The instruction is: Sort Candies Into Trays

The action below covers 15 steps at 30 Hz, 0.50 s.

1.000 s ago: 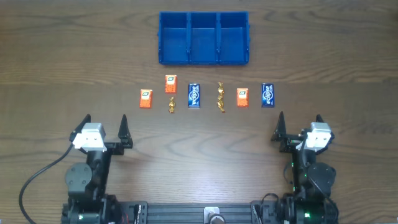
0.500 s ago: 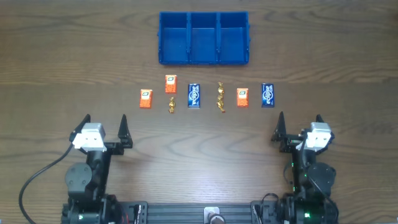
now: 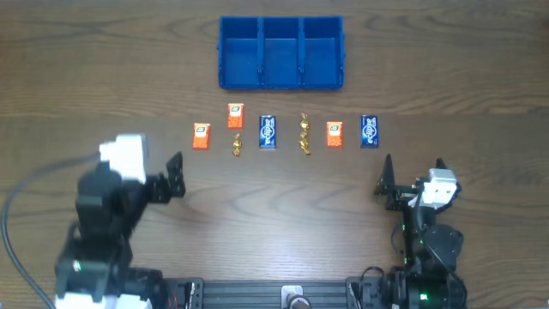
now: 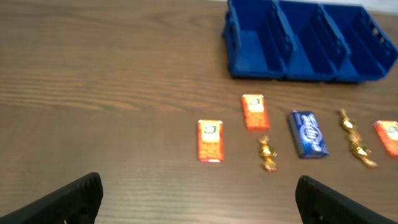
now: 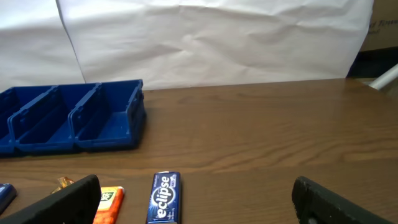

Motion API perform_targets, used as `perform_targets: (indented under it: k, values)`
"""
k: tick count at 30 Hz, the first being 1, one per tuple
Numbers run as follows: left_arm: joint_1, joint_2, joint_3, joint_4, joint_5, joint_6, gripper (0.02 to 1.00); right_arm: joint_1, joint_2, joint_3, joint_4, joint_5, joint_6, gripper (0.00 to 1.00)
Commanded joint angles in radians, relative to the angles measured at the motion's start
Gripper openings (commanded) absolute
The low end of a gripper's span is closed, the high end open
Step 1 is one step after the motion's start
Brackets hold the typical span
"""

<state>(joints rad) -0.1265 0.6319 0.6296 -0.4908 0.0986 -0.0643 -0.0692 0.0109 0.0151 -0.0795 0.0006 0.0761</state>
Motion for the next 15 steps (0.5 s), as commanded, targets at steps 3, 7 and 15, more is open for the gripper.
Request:
perform_targets:
  k: [3,7,15]
  values:
    - [-0.051,0.415,0.328,-0.188,-0.031,-0.065,0.998,-0.006,-0.008,-0.008,-0.001,0.013,0.013,0.998]
    - [-0.052,0.633,0.425,-0.228,-0.027,-0.086,0.996,-0.006,-0.008,-0.008,-0.001,0.013,0.013,0.998]
    - [-0.058,0.998,0.489,-0.201,-0.019,-0.101,0.998,-0.006,-0.008,-0.008,-0.001,0.013,0.013,0.998]
